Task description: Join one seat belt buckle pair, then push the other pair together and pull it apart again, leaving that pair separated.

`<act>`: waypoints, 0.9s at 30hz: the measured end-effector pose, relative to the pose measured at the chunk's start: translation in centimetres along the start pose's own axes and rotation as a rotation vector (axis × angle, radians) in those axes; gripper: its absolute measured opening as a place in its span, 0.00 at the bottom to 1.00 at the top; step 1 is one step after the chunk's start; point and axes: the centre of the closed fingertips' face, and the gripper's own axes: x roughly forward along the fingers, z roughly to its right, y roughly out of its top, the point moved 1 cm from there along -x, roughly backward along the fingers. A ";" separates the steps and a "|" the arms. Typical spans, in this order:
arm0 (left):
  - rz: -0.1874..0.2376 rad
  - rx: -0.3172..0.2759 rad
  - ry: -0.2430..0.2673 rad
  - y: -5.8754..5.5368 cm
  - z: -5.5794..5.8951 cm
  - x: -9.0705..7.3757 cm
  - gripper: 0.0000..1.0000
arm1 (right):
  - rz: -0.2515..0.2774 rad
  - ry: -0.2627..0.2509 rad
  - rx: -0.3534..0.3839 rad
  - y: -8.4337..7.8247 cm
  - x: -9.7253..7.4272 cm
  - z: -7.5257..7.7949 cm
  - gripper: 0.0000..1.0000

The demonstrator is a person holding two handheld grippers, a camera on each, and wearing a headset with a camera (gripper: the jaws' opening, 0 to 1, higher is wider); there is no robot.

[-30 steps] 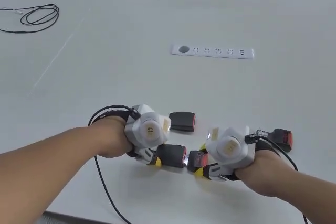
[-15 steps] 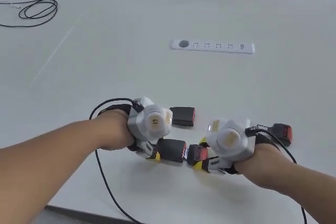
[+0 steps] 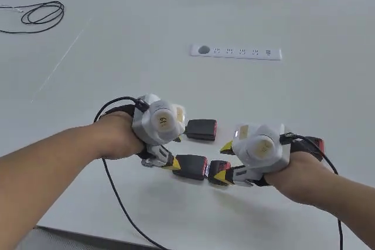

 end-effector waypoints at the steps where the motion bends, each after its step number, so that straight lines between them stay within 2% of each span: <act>1: 0.002 0.003 0.001 0.1 -0.1 0.0 0.39 | -0.001 -0.001 0.002 -0.1 -0.1 0.0 0.34; 7: 0.035 0.003 0.005 1.5 -1.2 0.5 0.38 | -0.006 -0.008 0.002 -1.0 -1.0 0.7 0.35; 11: 0.038 0.028 0.017 2.2 -2.5 0.7 0.38 | -0.014 -0.029 0.018 -2.3 -2.1 2.0 0.35; 20: 0.016 0.047 0.025 2.8 -5.6 1.6 0.41 | -0.054 -0.080 0.043 -6.1 -5.0 5.1 0.35; 26: 0.009 0.052 0.027 3.2 -7.2 2.4 0.41 | -0.079 -0.111 0.044 -8.1 -6.7 6.9 0.35; 27: 0.009 0.052 0.026 3.2 -7.3 2.5 0.41 | -0.085 -0.119 0.045 -8.7 -7.1 7.5 0.35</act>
